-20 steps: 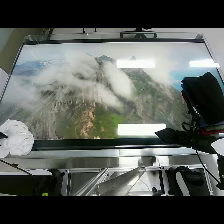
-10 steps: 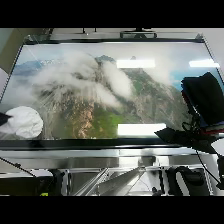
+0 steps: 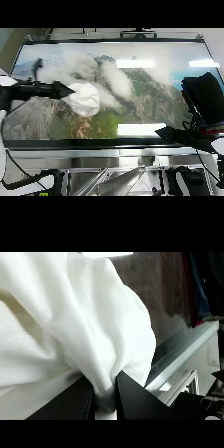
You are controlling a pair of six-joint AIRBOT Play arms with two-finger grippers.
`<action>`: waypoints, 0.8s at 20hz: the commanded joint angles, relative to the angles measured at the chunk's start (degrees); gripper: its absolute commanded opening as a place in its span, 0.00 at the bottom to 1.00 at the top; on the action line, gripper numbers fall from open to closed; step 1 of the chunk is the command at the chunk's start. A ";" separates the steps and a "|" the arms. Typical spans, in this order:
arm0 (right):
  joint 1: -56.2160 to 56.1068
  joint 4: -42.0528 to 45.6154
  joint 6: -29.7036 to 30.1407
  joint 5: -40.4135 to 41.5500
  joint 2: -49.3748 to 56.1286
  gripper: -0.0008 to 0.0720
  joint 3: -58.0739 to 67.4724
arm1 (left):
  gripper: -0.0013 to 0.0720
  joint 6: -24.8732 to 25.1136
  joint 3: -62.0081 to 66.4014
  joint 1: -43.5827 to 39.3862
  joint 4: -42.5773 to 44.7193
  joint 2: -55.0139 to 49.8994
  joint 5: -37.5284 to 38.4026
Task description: Fold the shirts.
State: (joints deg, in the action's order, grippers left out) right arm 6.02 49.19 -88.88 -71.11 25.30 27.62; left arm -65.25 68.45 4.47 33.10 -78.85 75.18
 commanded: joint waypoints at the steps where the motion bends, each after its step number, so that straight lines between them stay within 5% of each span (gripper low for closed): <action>1: 0.04 0.04 2.14 0.46 1.16 0.04 -0.02 | 0.16 0.52 -3.91 -16.79 -1.20 -3.34 -12.66; 3: 0.09 0.26 2.10 0.98 1.92 0.04 -0.02 | 1.00 0.35 -2.14 -21.22 -1.16 -7.48 -13.94; 5: 0.13 0.70 2.12 2.05 2.95 0.06 -0.02 | 0.99 0.31 2.93 -21.33 0.50 -10.95 -7.82; 6: 0.11 0.70 2.21 2.14 3.87 0.28 -0.02 | 0.99 0.26 5.75 -20.48 2.58 -12.17 -3.74; 7: -0.13 0.55 2.80 2.16 5.11 0.59 -0.07 | 0.99 -0.87 7.87 -19.32 5.33 -13.05 0.11; 8: -0.66 0.07 2.75 2.82 6.71 0.72 -0.42 | 0.99 -2.38 8.90 -18.12 8.15 -13.66 2.93; 16: -23.21 -18.64 16.44 32.28 24.96 0.69 -4.70 | 0.99 2.36 -7.80 -14.82 8.66 -14.32 -1.40</action>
State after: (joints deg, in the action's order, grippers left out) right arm -8.64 37.63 -77.84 -51.24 43.22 23.51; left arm -65.82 65.73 -10.79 42.28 -92.75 75.79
